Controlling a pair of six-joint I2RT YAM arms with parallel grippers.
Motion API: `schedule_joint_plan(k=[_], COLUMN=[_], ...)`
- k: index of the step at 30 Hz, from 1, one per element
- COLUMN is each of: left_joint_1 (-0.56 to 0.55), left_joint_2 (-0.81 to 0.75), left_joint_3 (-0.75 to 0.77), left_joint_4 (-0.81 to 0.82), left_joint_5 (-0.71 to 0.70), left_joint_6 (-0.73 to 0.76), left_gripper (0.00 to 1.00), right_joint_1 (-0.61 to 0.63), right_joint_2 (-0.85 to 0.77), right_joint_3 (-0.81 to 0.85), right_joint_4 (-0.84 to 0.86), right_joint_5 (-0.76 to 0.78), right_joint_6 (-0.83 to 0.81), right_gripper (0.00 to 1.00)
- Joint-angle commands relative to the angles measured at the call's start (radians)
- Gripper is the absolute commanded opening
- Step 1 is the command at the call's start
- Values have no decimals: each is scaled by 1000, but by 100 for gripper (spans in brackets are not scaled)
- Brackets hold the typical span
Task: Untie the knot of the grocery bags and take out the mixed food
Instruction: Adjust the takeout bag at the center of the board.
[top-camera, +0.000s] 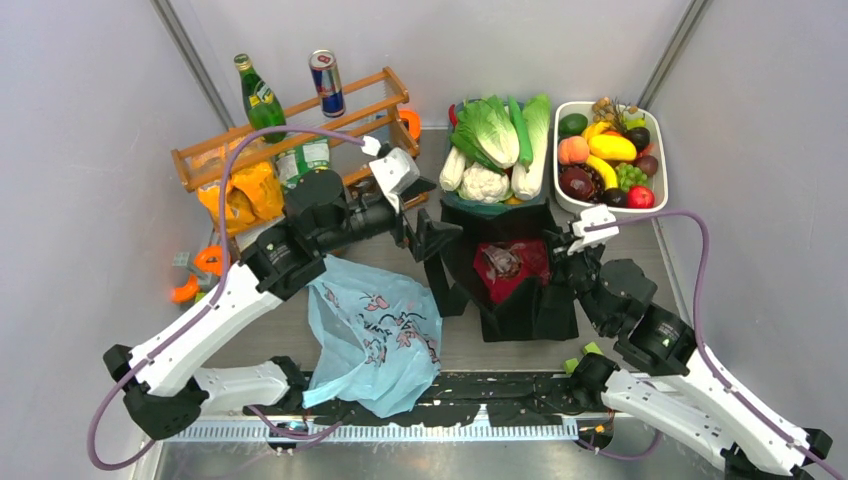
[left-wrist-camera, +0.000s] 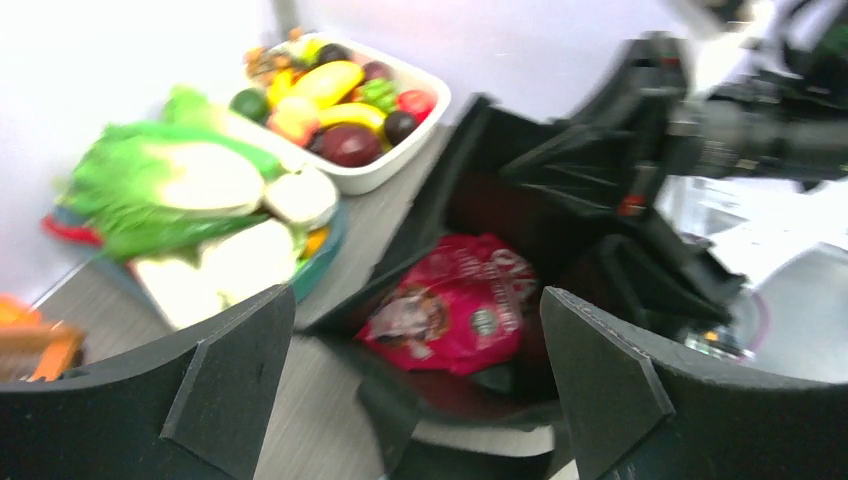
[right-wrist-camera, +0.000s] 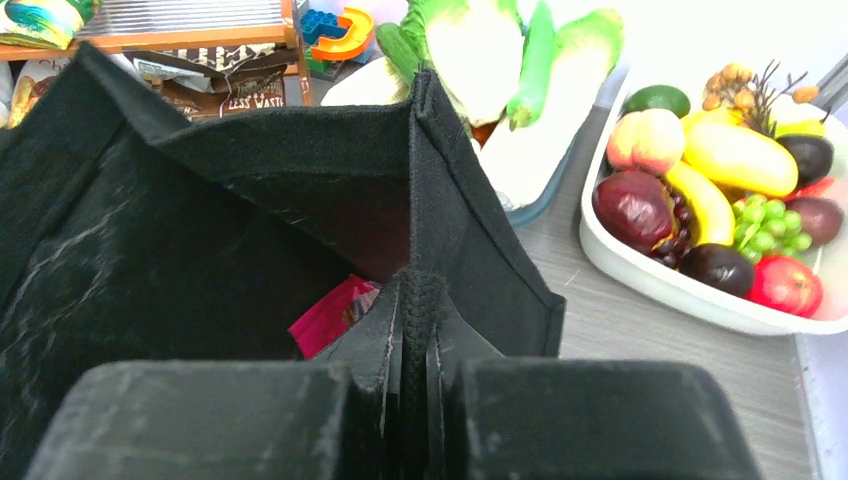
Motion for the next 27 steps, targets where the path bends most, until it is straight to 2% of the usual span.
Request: schedule_joint_plan(k=[1,5,8,10,14,19,23,27], left_joint_1=[-74,-140,-200,-237,-293,-321,-341,-368], left_joint_2=[34,89,126,125,76,-31,-175,-335], left_joint_3=[16,-16,-50,-128,-378,-572,-600,-546], left_joint_4=[56,190,225,266,377,316,213,159], left_joint_5=[102,206,188,161,38,-197,-317,-342], left_joint_6=[-76,-170,-182,-166,-134,-147,-149,-110], left_gripper=[97,96,92,89,89,87,88,88], right_joint_1=[-2,-2,-2,-2,-3,-2,-1,-1], right_joint_2=[74,165,199,213,221,205,199,201], right_joint_3=[173,362,462,470,391,252,167,149], right_joint_4=[111,85,79,82,63,1,-15,5], right_joint_5=[-22,-46,-147,-222,-383,-530,-571,-534], right_joint_6=[-133,-296,-308,-288,-238,-125,-35,-6], right_gripper=[5,5,5,5,5,5,5,5])
